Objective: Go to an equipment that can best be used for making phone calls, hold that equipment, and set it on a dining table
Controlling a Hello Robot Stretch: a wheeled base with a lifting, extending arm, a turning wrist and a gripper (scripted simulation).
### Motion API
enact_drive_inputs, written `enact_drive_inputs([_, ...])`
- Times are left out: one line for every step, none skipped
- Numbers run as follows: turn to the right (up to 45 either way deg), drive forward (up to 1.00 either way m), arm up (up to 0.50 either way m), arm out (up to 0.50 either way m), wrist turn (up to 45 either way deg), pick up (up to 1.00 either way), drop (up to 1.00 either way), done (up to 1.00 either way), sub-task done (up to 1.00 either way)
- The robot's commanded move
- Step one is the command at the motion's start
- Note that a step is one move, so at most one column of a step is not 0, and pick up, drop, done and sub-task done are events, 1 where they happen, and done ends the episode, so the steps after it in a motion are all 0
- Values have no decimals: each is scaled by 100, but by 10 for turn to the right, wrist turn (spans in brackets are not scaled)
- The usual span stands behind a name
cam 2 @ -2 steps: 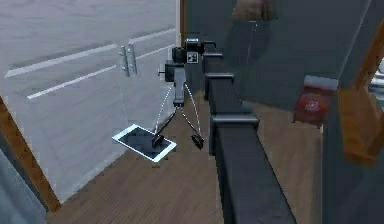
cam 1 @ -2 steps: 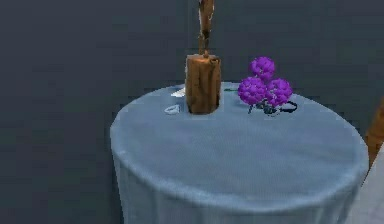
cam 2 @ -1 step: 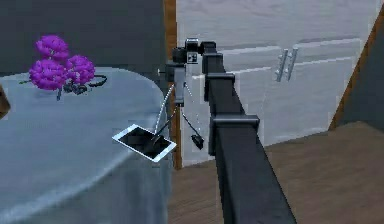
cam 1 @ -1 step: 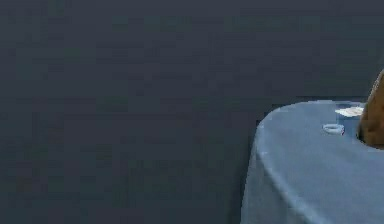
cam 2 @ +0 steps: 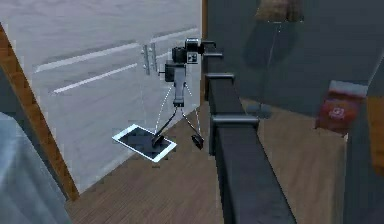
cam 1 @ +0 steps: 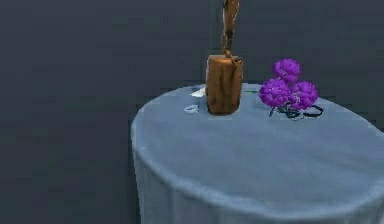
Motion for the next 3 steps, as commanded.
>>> enact_drive_inputs([330, 0, 0, 0, 0, 0, 0, 0, 0])
enact_drive_inputs([0, 10, 0, 0, 0, 0, 0, 0, 0])
enact_drive_inputs([-450, 0, 0, 0, 0, 0, 0, 0, 0])
